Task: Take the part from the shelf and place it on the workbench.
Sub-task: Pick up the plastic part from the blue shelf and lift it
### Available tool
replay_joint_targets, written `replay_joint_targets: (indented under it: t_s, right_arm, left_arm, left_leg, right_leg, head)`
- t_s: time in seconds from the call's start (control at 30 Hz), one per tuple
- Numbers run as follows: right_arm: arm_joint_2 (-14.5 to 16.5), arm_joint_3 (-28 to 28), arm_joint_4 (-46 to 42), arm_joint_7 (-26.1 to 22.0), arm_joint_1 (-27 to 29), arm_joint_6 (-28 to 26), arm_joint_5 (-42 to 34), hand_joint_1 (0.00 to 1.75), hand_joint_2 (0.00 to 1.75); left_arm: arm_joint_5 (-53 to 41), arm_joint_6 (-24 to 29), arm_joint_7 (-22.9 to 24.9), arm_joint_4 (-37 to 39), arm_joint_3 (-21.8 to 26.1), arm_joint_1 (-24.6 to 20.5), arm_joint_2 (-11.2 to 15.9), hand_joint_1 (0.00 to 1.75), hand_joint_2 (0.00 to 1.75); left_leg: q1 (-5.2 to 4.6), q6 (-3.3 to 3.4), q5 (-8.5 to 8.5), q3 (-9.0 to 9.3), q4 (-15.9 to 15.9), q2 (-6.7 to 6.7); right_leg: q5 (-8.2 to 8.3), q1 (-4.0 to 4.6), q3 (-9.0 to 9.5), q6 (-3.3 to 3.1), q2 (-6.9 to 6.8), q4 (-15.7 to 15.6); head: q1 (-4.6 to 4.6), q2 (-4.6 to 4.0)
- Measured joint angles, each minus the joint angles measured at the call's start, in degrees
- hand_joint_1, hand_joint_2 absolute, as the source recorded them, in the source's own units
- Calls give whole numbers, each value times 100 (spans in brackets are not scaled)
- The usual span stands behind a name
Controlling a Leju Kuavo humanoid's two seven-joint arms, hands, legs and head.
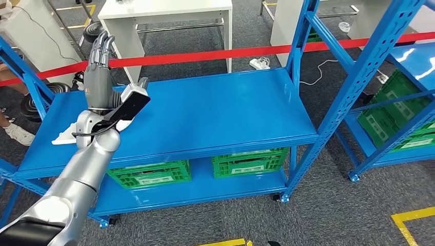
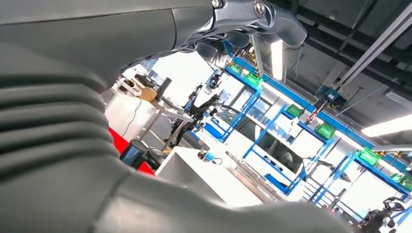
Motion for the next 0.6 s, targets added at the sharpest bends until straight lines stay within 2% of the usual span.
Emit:
replay_joint_targets:
  t_s: [0.03, 0.07, 0.13, 0.17, 0.23, 0.27, 0.43, 0.6]
  right_arm:
    - [2, -4, 0, 0, 1, 0, 0, 0, 0]
    - [3, -7, 0, -1, -1, 0, -1, 0, 0]
    - [6, -14, 0, 1, -8, -1, 1, 0, 0]
    - [6, -18, 0, 1, -9, -1, 3, 0, 0]
    - [7, -29, 0, 2, -5, 0, 12, 0, 0]
    - [7, -35, 0, 1, -3, 3, 22, 0, 0]
    - [7, -56, 0, 1, 1, 17, 61, 0, 0]
    - [7, -62, 0, 0, 4, 18, 65, 0, 0]
  left_arm:
    - [-7, -3, 0, 25, 0, -4, 5, 0, 175]
    - [-12, -18, 1, 49, 0, -13, 9, 0, 175]
    - [-16, -100, 8, 98, 0, -18, 5, 0, 175]
    - [-15, -160, 10, 123, 0, -11, 4, 0, 175]
    - [18, -301, -3, 181, 0, 22, 13, 0, 175]
    - [43, -379, -17, 210, 0, 50, 20, 0, 175]
    - [83, -612, -54, 361, 0, 256, 49, 0, 175]
    - [83, -649, -54, 444, 0, 312, 67, 0, 175]
  left_leg:
    - [-17, 54, 251, 139, -417, 3]
    - [-40, 97, 373, 257, -760, 10]
    - [-73, 148, 438, 376, -1060, 20]
    - [-72, 122, 433, 393, -1072, 22]
    - [-66, 109, 547, 411, -1092, 14]
    - [-65, 105, 553, 412, -1094, 10]
    - [-71, 169, 535, 412, -1095, 2]
    - [-75, 191, 521, 412, -1093, 2]
  right_leg:
    - [-18, 11, 31, 10, 4, 1]
    - [-33, 23, 50, 27, 5, 4]
    - [-66, 37, 54, 76, -3, 11]
    - [-79, 48, 53, 65, -10, 15]
    - [-88, 59, 64, 37, -17, 14]
    - [-86, 62, 73, 22, -20, 3]
    - [-73, 58, 111, 88, -26, -62]
    - [-76, 53, 122, 139, -26, -83]
  head:
    - [2, 0]
    - [1, 0]
    - [4, 0]
    - [10, 0]
    - [23, 0]
    - [31, 0]
    - [33, 0]
    - [31, 0]
